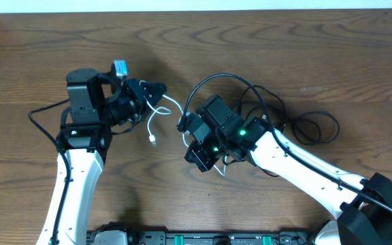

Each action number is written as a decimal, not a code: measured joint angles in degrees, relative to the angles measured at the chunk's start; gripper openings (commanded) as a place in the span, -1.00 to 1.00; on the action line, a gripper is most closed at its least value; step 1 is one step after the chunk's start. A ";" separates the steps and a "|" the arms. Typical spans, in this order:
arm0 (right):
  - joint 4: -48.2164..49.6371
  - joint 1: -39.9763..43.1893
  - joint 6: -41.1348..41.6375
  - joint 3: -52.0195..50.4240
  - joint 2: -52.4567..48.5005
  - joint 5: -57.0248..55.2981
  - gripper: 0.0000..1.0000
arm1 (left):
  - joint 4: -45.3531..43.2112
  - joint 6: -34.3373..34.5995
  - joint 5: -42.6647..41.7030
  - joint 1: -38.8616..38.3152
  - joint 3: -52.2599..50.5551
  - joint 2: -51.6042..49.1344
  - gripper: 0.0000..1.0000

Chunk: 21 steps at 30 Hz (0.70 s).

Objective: Untangle cables

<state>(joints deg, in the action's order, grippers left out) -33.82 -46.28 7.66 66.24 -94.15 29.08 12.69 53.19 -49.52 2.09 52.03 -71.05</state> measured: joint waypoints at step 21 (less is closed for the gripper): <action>19.91 3.08 10.14 2.38 8.07 -9.01 -0.98 | 28.76 -2.91 22.45 -1.77 -0.07 0.00 0.45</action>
<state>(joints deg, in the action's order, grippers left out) -13.91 -43.20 17.80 68.62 -86.08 20.08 41.45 50.28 -27.07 0.32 51.96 -71.05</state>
